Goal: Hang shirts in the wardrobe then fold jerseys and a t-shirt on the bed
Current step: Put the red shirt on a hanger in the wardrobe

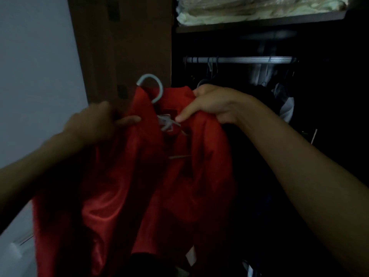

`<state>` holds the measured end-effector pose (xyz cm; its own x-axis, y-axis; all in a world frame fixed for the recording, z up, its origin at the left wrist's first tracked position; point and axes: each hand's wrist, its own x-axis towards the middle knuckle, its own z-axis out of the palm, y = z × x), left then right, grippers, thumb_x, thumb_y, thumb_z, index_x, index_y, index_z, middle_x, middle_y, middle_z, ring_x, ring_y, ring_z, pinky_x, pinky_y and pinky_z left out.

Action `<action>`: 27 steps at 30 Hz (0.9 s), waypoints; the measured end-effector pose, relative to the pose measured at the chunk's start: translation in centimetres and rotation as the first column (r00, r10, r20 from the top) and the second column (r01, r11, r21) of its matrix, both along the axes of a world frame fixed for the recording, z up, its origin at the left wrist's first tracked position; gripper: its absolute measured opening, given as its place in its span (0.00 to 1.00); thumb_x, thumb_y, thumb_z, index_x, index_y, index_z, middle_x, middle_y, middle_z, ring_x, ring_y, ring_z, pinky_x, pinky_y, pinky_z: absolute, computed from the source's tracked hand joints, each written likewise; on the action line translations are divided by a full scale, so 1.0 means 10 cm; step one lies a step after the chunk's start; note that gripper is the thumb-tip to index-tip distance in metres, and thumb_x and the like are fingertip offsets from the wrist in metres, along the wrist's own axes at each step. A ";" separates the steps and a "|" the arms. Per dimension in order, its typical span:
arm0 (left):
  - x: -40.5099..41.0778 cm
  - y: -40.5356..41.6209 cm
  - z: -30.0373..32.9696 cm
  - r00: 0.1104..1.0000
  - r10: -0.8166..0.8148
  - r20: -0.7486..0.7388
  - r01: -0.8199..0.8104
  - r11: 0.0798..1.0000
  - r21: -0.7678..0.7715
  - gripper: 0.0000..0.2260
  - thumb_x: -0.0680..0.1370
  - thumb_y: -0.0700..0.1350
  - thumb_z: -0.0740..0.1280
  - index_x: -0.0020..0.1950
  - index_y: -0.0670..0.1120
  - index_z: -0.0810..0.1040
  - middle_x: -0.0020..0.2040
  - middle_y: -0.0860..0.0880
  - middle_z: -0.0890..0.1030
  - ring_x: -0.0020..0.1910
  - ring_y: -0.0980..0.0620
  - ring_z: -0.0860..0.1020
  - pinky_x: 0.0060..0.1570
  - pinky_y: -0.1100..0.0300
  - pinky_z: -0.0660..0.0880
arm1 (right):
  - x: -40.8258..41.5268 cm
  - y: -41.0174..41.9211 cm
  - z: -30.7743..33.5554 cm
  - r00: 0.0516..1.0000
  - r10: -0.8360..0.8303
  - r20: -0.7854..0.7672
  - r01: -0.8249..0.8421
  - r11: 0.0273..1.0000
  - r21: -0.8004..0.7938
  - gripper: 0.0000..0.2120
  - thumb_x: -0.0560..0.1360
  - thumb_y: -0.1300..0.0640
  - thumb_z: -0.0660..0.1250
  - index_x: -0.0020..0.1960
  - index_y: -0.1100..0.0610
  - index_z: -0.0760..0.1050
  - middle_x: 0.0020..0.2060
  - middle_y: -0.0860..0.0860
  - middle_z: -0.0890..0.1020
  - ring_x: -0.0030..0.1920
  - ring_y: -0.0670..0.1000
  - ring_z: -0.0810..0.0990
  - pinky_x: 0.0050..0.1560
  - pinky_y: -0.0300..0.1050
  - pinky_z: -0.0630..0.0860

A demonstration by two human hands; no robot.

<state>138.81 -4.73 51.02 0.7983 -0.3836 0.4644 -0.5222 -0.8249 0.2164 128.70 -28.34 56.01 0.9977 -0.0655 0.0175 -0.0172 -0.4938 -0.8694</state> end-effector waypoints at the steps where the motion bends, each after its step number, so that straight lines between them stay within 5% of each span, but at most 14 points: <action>1: -0.05 -0.12 -0.05 0.995 -0.074 -0.064 0.073 0.997 -0.017 0.28 0.70 0.73 0.60 0.36 0.48 0.78 0.33 0.47 0.80 0.33 0.47 0.80 0.35 0.55 0.74 | 0.04 0.14 0.00 0.999 0.021 0.029 -0.025 0.992 0.124 0.18 0.66 0.73 0.75 0.55 0.69 0.79 0.51 0.65 0.84 0.50 0.62 0.86 0.51 0.61 0.82; 4: -0.07 -0.45 -0.21 0.995 -0.077 -0.064 0.080 0.995 0.051 0.22 0.79 0.62 0.62 0.58 0.45 0.78 0.51 0.42 0.82 0.49 0.41 0.82 0.49 0.49 0.76 | 0.18 0.54 -0.06 0.996 -0.003 0.093 -0.026 0.951 0.309 0.24 0.61 0.75 0.76 0.55 0.66 0.74 0.47 0.63 0.81 0.46 0.61 0.85 0.47 0.61 0.83; 6: 0.04 -0.49 -0.21 0.999 0.002 -0.040 0.000 0.999 0.051 0.17 0.82 0.52 0.62 0.64 0.42 0.74 0.60 0.38 0.79 0.58 0.37 0.78 0.57 0.45 0.73 | 0.20 0.66 -0.15 0.990 -0.042 0.138 0.008 0.971 0.237 0.34 0.53 0.68 0.79 0.58 0.65 0.74 0.51 0.62 0.82 0.52 0.62 0.84 0.52 0.62 0.82; 10: 0.24 -0.26 -0.01 0.998 -0.006 -0.068 0.003 0.999 -0.036 0.21 0.77 0.67 0.62 0.41 0.50 0.80 0.45 0.43 0.83 0.44 0.42 0.81 0.48 0.48 0.78 | -0.12 0.58 -0.30 0.986 -0.010 0.167 0.035 0.988 -0.147 0.53 0.55 0.55 0.83 0.74 0.45 0.60 0.59 0.49 0.80 0.56 0.52 0.82 0.55 0.54 0.82; 13: 0.33 -0.12 0.11 0.994 -0.031 -0.103 0.022 0.996 -0.087 0.22 0.75 0.71 0.61 0.33 0.55 0.75 0.37 0.47 0.80 0.35 0.50 0.78 0.42 0.53 0.74 | -0.47 0.55 -0.40 0.967 0.178 0.182 -0.088 0.904 -0.418 0.27 0.65 0.55 0.81 0.61 0.44 0.77 0.52 0.42 0.83 0.51 0.41 0.81 0.55 0.47 0.80; 16: 0.34 -0.05 0.19 1.000 0.014 -0.027 -0.018 0.991 -0.133 0.26 0.74 0.72 0.61 0.31 0.51 0.75 0.34 0.47 0.77 0.33 0.50 0.75 0.41 0.53 0.71 | -0.67 0.54 -0.54 0.939 0.343 0.033 -0.290 0.838 -0.463 0.07 0.70 0.55 0.78 0.47 0.49 0.86 0.44 0.41 0.86 0.47 0.37 0.81 0.51 0.36 0.74; 18: 0.38 0.01 0.24 1.000 0.004 -0.012 -0.006 0.986 -0.166 0.28 0.74 0.71 0.62 0.32 0.46 0.76 0.33 0.47 0.78 0.34 0.49 0.77 0.38 0.55 0.70 | -0.75 0.48 -0.59 0.930 0.367 -0.008 -0.333 0.835 -0.437 0.10 0.71 0.55 0.78 0.51 0.48 0.85 0.45 0.39 0.86 0.48 0.38 0.83 0.50 0.36 0.75; 21: 0.41 0.10 0.32 0.998 -0.062 0.003 0.062 0.982 -0.179 0.29 0.74 0.70 0.62 0.37 0.43 0.79 0.36 0.44 0.81 0.36 0.46 0.79 0.39 0.54 0.74 | -0.84 0.39 -0.58 0.880 0.457 -0.129 -0.474 0.830 -0.293 0.16 0.73 0.60 0.76 0.59 0.48 0.82 0.43 0.54 0.87 0.45 0.52 0.86 0.48 0.50 0.82; 23: 0.39 0.14 0.38 0.997 -0.073 0.002 0.072 0.981 -0.182 0.29 0.74 0.68 0.64 0.35 0.41 0.78 0.33 0.44 0.79 0.33 0.47 0.78 0.35 0.57 0.73 | -0.84 0.33 -0.53 0.881 0.459 -0.115 -0.472 0.841 -0.264 0.15 0.77 0.63 0.71 0.61 0.52 0.81 0.40 0.61 0.84 0.41 0.48 0.84 0.45 0.39 0.80; 27: 0.32 0.22 0.50 0.993 -0.119 -0.006 0.115 0.971 -0.209 0.29 0.76 0.64 0.65 0.38 0.37 0.79 0.34 0.42 0.80 0.31 0.48 0.78 0.33 0.60 0.71 | -0.73 0.14 -0.38 0.947 0.319 -0.046 -0.313 0.875 -0.369 0.13 0.79 0.65 0.67 0.62 0.55 0.78 0.41 0.51 0.86 0.45 0.45 0.84 0.52 0.40 0.81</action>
<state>142.02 -2.51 56.03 0.7627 -0.3712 0.5296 -0.6068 -0.6941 0.3874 121.42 -26.92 52.18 0.9636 0.2672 -0.0055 0.2055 -0.7540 -0.6239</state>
